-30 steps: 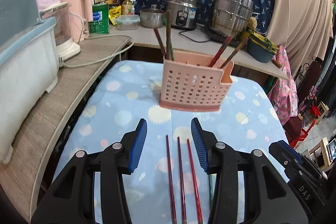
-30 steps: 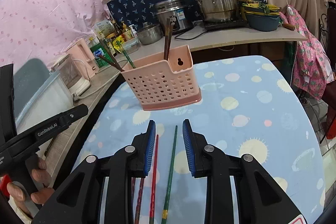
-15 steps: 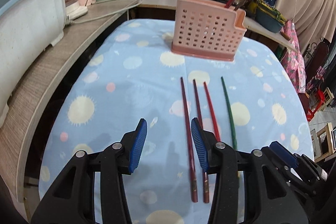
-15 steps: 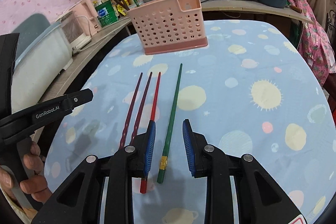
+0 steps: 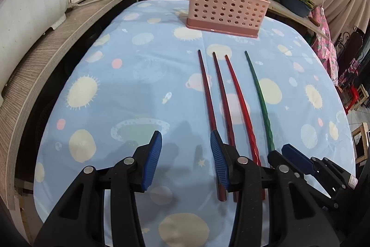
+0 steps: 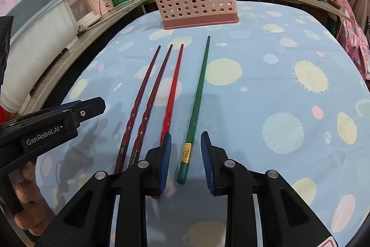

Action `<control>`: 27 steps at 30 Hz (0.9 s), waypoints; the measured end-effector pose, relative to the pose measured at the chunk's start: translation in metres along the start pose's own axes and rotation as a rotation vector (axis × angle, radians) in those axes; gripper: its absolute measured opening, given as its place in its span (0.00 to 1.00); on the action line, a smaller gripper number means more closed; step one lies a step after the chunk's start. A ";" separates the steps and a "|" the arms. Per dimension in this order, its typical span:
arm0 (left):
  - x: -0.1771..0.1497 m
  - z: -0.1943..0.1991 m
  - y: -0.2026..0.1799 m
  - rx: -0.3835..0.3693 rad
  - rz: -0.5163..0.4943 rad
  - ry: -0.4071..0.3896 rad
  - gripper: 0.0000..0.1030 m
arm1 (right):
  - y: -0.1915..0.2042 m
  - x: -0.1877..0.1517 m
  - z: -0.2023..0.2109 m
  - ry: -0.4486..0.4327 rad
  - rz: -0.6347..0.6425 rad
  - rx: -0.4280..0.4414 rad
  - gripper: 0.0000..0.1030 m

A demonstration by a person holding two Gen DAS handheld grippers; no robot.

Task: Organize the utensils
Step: 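Move the left tool to a dark red chopstick while the right tool reaches the green chopstick, then close the left tool on the dark red chopstick while the right tool grasps the green chopstick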

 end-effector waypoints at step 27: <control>-0.039 -0.012 -0.024 -0.035 -0.072 0.067 0.46 | -0.020 -0.025 0.010 -0.038 0.013 -0.043 0.07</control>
Point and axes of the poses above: each gripper's, at about its wrist camera, not at the fingertips, and z roughly against the way its jaws point, y to its left, x to its top, the point moved 2 cm from there along -z, roughly the way its jaws point, and after that the axes turned 3 degrees about -z, right-handed, at the moved point
